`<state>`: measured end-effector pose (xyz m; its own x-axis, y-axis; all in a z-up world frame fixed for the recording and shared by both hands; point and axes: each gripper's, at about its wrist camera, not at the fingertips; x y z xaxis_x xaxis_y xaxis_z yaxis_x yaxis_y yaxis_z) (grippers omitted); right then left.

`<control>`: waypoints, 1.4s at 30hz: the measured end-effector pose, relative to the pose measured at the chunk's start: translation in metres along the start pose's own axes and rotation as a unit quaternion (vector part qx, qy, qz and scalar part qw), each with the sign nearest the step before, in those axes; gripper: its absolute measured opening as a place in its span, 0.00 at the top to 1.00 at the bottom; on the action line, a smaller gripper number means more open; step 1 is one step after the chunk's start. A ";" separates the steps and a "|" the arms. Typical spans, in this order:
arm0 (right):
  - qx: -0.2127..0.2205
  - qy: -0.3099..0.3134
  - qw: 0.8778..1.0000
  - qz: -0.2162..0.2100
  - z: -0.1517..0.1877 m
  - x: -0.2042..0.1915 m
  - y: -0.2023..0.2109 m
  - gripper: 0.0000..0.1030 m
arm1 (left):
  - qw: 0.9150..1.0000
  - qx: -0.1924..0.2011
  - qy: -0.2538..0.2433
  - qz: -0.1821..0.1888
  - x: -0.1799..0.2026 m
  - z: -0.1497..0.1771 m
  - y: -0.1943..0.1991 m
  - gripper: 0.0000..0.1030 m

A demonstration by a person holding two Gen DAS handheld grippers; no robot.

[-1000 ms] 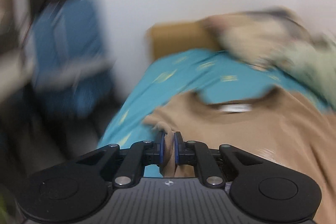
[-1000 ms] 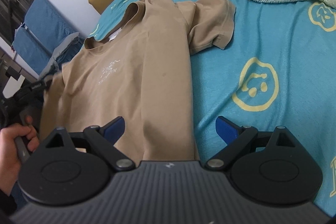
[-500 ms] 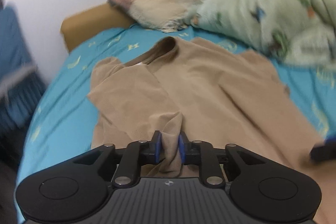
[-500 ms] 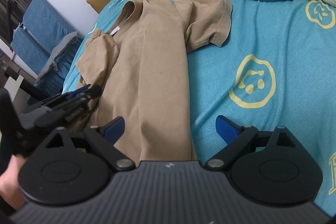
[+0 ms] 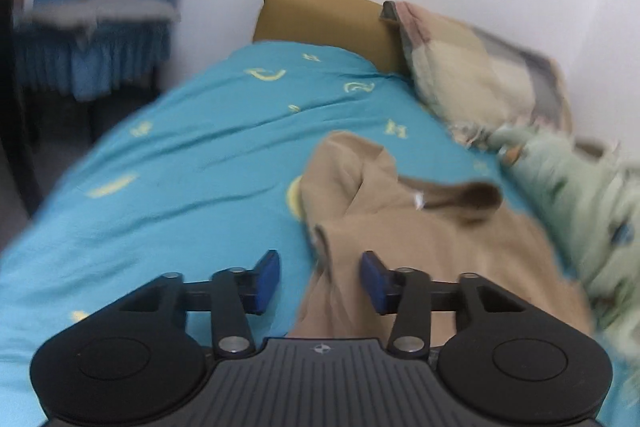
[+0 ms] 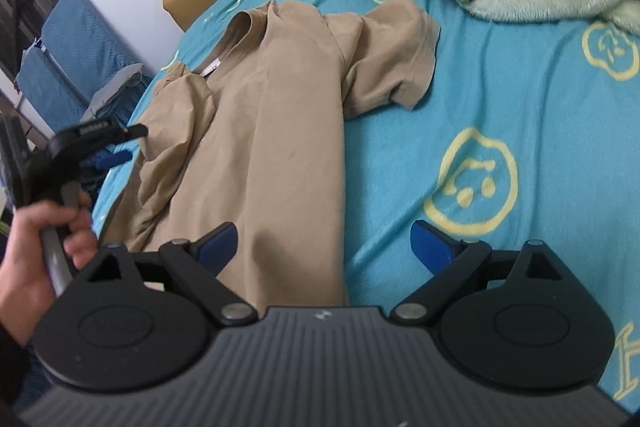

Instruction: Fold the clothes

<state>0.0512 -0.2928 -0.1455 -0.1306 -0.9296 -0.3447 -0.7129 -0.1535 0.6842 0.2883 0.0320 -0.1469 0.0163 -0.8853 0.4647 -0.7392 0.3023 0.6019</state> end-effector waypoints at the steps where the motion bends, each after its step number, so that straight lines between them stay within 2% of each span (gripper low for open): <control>1: 0.001 0.004 1.000 0.009 0.000 0.000 -0.001 0.08 | 1.000 -0.011 0.004 0.014 -0.002 -0.003 -0.003 0.71; 2: 0.001 0.005 1.000 0.017 0.000 0.001 -0.002 0.08 | 0.999 -0.021 0.009 0.028 -0.004 -0.006 -0.006 0.77; 3: 0.000 0.007 1.000 0.024 0.000 0.002 -0.003 0.08 | 0.999 -0.023 0.003 0.032 -0.004 -0.008 -0.007 0.91; 8: 0.001 0.046 0.997 0.058 0.001 -0.004 -0.010 0.08 | 0.997 0.019 -0.006 0.076 -0.017 -0.022 0.015 0.95; 12: -0.001 0.063 0.994 0.087 0.001 -0.011 -0.013 0.08 | 0.996 0.024 0.031 0.083 -0.064 -0.060 0.037 0.95; 14: -0.002 0.057 0.994 0.091 -0.001 -0.015 -0.015 0.08 | 0.997 0.019 0.035 0.061 -0.094 -0.090 0.043 0.95; 16: 0.001 0.064 0.993 0.097 -0.002 -0.020 -0.016 0.08 | 0.999 -0.014 0.029 0.027 -0.121 -0.122 0.037 0.98; 18: 0.003 0.082 0.991 0.106 -0.001 -0.026 -0.019 0.08 | 0.999 -0.015 0.027 -0.026 -0.144 -0.144 0.036 0.98; 21: 0.003 0.104 0.988 0.112 0.000 -0.031 -0.025 0.08 | 0.997 -0.014 0.029 -0.065 -0.176 -0.165 0.034 0.98; 25: 0.010 0.117 0.987 0.114 0.000 -0.037 -0.029 0.08 | 0.993 -0.009 0.054 -0.107 -0.214 -0.169 0.028 0.98; 28: 0.015 0.120 0.986 0.113 -0.001 -0.038 -0.032 0.08 | 0.984 -0.028 0.047 -0.168 -0.236 -0.157 0.013 0.98; 29: 0.017 0.121 0.986 0.113 -0.001 -0.039 -0.032 0.08 | 0.983 -0.031 0.058 -0.170 -0.242 -0.151 0.012 0.98; 31: 0.020 0.124 0.985 0.114 -0.001 -0.040 -0.033 0.08 | 0.983 -0.031 0.087 -0.158 -0.252 -0.140 0.015 0.95; 34: 0.022 0.128 0.985 0.115 -0.002 -0.041 -0.034 0.08 | 0.981 -0.034 0.140 -0.126 -0.260 -0.120 0.034 0.73; 37: 0.022 0.126 0.985 0.113 -0.003 -0.041 -0.033 0.08 | 0.975 -0.034 0.204 -0.081 -0.266 -0.096 0.065 0.52; 39: 0.021 0.124 0.986 0.113 -0.003 -0.041 -0.033 0.08 | 0.968 -0.030 0.241 -0.061 -0.266 -0.078 0.088 0.51; 42: 0.021 0.125 0.986 0.111 -0.003 -0.042 -0.029 0.08 | 0.954 -0.027 0.294 -0.049 -0.262 -0.050 0.114 0.47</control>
<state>0.0794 -0.2507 -0.1489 -0.1168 -0.9930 -0.0160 -0.7150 0.0729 0.6953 0.2335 0.3161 -0.1678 0.4702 -0.5640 0.6788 -0.6797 0.2591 0.6862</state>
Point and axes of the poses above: each gripper's, at about its wrist camera, not at the fingertips, and y roughly against the way its jaws point, x to its right, z to its underside, and after that the axes turned 9 degrees about y, right-handed
